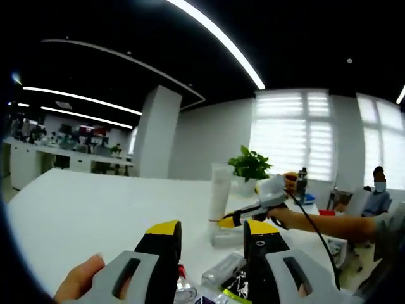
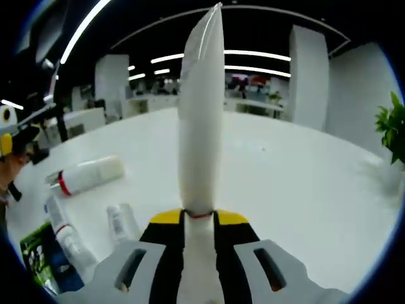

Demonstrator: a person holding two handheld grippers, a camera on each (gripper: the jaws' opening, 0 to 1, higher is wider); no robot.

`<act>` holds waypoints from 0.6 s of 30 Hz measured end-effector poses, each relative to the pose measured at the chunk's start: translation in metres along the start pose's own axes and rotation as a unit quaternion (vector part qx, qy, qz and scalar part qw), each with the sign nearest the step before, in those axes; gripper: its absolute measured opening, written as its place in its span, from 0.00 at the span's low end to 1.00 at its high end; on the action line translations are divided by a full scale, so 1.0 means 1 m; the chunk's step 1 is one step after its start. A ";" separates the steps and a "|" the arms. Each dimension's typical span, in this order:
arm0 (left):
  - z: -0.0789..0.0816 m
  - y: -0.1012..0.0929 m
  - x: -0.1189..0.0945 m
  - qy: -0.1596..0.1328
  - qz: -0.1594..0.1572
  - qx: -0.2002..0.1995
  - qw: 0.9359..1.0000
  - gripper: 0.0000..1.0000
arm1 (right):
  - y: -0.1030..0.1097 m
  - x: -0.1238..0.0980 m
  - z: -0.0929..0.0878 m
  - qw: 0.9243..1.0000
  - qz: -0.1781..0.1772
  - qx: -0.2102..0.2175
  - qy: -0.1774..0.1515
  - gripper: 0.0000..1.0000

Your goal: Arrange the skincare products in the storage area until every visible bottle or jar stands upright without overlapping.

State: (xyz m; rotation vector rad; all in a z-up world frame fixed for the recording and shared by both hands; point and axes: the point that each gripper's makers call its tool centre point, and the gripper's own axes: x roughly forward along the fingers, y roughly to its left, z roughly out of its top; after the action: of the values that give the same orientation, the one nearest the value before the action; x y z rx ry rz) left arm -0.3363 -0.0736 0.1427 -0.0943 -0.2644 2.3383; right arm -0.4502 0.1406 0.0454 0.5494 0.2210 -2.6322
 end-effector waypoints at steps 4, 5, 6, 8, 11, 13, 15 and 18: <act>-0.001 -0.002 -0.001 0.001 -0.001 0.006 1.000 0.40 | -0.003 0.000 -0.009 1.000 0.000 0.002 0.012 0.13; -0.001 -0.002 -0.001 0.001 -0.001 0.007 1.000 0.40 | -0.005 0.000 -0.012 1.000 -0.002 0.001 0.016 0.12; -0.002 -0.002 -0.001 0.001 -0.001 0.008 1.000 0.40 | -0.006 0.000 -0.013 1.000 -0.003 0.000 0.019 0.10; -0.003 -0.002 -0.001 0.002 -0.001 0.009 1.000 0.40 | -0.007 0.000 -0.014 1.000 -0.006 -0.002 0.021 0.06; -0.005 -0.002 -0.001 0.004 -0.001 0.011 1.000 0.40 | -0.008 0.002 -0.014 1.000 -0.006 -0.013 0.022 0.06; -0.007 -0.002 -0.001 0.007 -0.002 0.011 1.000 0.40 | -0.008 0.004 -0.012 1.000 -0.003 -0.019 0.020 0.11; -0.008 -0.002 -0.001 0.009 -0.001 0.011 1.000 0.40 | -0.008 0.006 -0.008 1.000 0.000 -0.018 0.009 0.18; -0.007 -0.001 -0.001 0.007 0.000 0.011 1.000 0.40 | -0.006 0.008 -0.004 1.000 0.008 -0.004 0.006 0.17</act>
State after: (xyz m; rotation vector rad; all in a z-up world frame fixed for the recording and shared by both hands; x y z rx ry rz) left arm -0.3338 -0.0729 0.1357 -0.0996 -0.2321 2.3395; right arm -0.4580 0.1436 0.0386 0.5625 0.2284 -2.6113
